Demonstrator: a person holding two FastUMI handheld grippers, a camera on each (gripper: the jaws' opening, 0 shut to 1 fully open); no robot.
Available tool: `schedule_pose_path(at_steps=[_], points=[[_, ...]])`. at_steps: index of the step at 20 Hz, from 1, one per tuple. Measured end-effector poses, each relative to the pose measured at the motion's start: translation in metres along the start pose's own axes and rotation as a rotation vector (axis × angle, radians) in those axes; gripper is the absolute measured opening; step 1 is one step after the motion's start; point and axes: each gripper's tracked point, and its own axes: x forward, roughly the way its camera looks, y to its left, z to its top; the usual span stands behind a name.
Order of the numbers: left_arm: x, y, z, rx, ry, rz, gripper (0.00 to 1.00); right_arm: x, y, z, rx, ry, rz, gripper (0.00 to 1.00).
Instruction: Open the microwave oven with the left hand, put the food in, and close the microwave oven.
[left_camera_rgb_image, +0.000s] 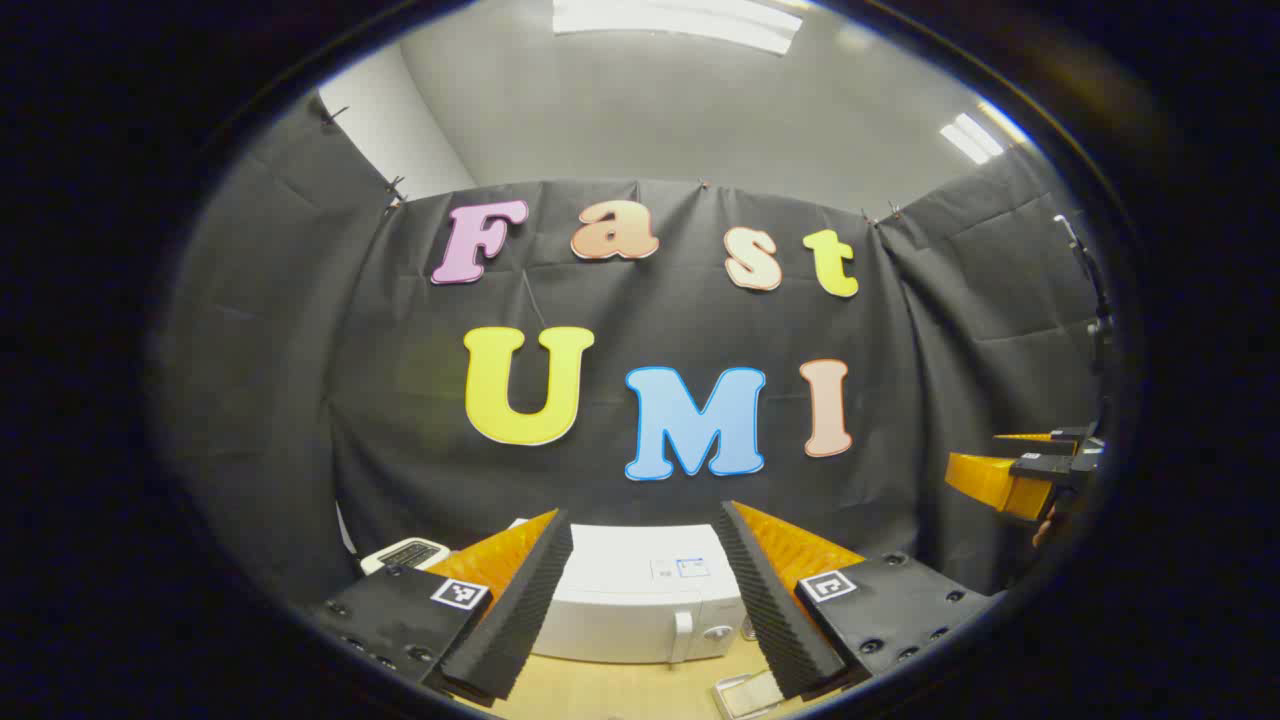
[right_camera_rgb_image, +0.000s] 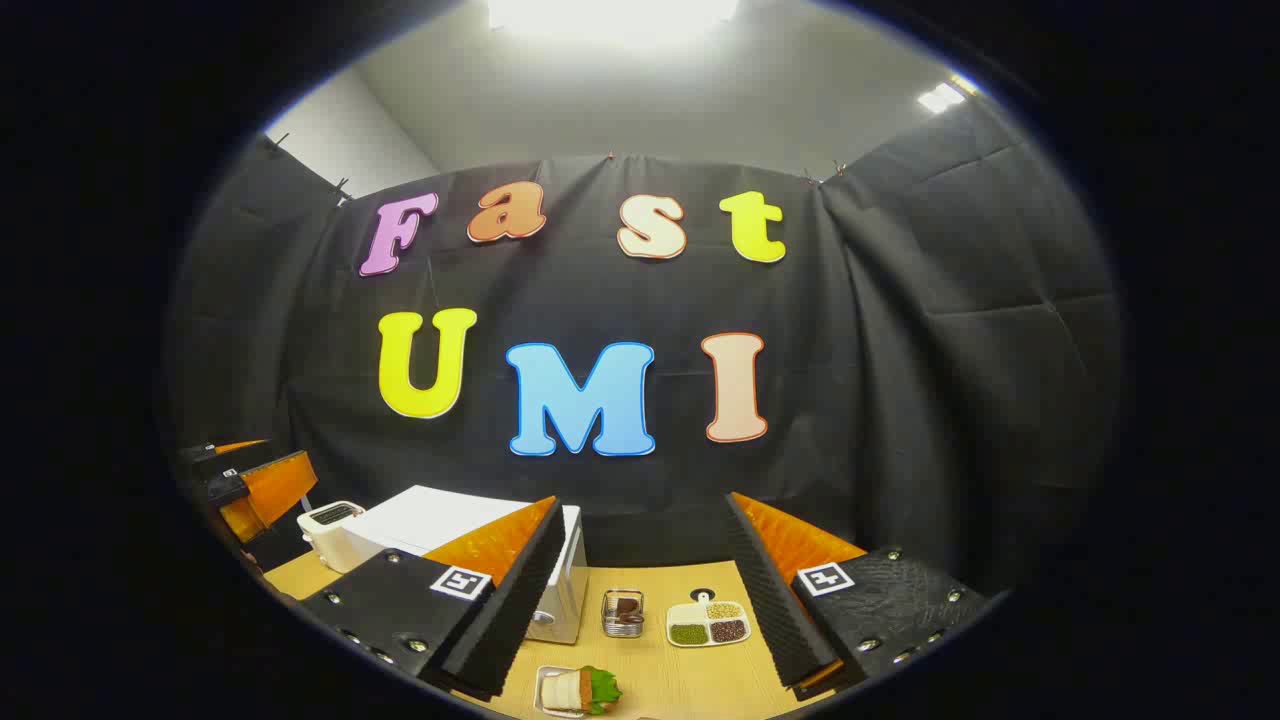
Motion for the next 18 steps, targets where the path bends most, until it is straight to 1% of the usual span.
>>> schedule_pose_path(at_steps=[6,11,12,13,14,15,18], points=[[0.008,-0.001,0.0,0.007,0.003,0.004,0.99,0.002,-0.001,0.002,0.0,-0.006,0.005,0.96],[0.007,-0.006,-0.005,0.018,0.003,-0.002,0.99,0.0,-0.008,-0.008,0.009,0.011,-0.011,0.96],[0.007,-0.007,-0.006,0.019,0.004,-0.004,0.97,-0.001,-0.009,-0.01,0.012,0.017,-0.013,0.95],[0.007,-0.007,-0.011,0.023,0.005,-0.005,0.99,-0.002,-0.01,-0.012,0.013,0.021,-0.016,0.95],[0.007,-0.009,-0.014,0.03,0.007,-0.009,0.97,-0.003,-0.011,-0.013,0.016,0.023,-0.019,0.95],[0.008,-0.012,-0.021,0.036,0.013,-0.019,0.99,-0.003,-0.011,-0.015,0.018,0.024,-0.021,0.95],[0.016,-0.02,-0.049,0.04,0.043,-0.042,0.99,-0.005,-0.013,-0.02,0.018,0.034,-0.027,0.96]])
